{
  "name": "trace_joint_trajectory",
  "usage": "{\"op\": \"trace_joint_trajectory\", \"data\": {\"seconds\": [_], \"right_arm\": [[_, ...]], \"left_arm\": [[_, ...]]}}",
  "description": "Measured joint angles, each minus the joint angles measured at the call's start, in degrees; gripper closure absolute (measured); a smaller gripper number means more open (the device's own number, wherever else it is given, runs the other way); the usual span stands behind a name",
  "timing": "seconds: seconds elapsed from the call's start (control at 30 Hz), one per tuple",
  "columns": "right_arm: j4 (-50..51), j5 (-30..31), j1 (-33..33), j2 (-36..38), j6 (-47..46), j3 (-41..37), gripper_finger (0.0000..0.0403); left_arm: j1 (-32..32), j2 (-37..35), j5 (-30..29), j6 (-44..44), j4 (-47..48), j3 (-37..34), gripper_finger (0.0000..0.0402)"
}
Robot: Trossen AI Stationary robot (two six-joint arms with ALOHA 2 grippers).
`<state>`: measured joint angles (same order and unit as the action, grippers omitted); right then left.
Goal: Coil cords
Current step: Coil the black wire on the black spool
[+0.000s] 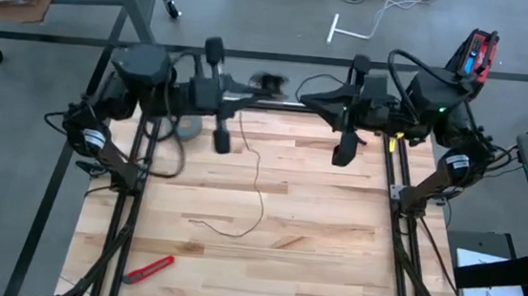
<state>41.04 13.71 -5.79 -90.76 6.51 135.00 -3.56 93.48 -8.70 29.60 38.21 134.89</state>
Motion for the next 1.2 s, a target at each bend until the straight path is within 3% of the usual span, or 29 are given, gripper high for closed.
{"op": "trace_joint_trajectory", "data": {"seconds": [0.07,0.2,0.33,0.47,0.67,1.07,1.2], "right_arm": [[0.05,1.33,-0.74,-0.20,0.03,0.01,0.0402],[-0.80,9.73,-2.34,-1.22,2.95,-0.09,0.0402],[-6.68,11.89,-2.96,-1.20,8.26,0.01,0.0402],[-8.90,12.03,-2.63,-1.71,11.04,0.07,0.0403],[-9.00,11.83,-2.35,-4.28,12.54,-0.07,0.0403],[-10.57,11.98,-3.70,-2.55,13.66,0.01,0.0403],[-9.14,11.97,-3.73,-1.00,12.16,0.02,0.0403]], "left_arm": [[-1.76,0.60,-10.37,6.92,0.11,-0.02,0.0401],[-5.11,2.47,-26.49,20.89,0.27,-0.16,0.0401],[-7.68,4.79,-37.03,32.39,-1.26,-0.17,0.0401],[-9.57,7.42,-43.34,41.74,-6.09,-0.31,0.0401],[-11.10,10.02,-45.42,52.57,-13.41,-0.31,0.0401],[-13.10,9.95,-49.55,54.55,-16.94,-0.02,0.0400],[-14.00,9.28,-48.37,48.71,-30.00,-0.02,0.0399]]}}
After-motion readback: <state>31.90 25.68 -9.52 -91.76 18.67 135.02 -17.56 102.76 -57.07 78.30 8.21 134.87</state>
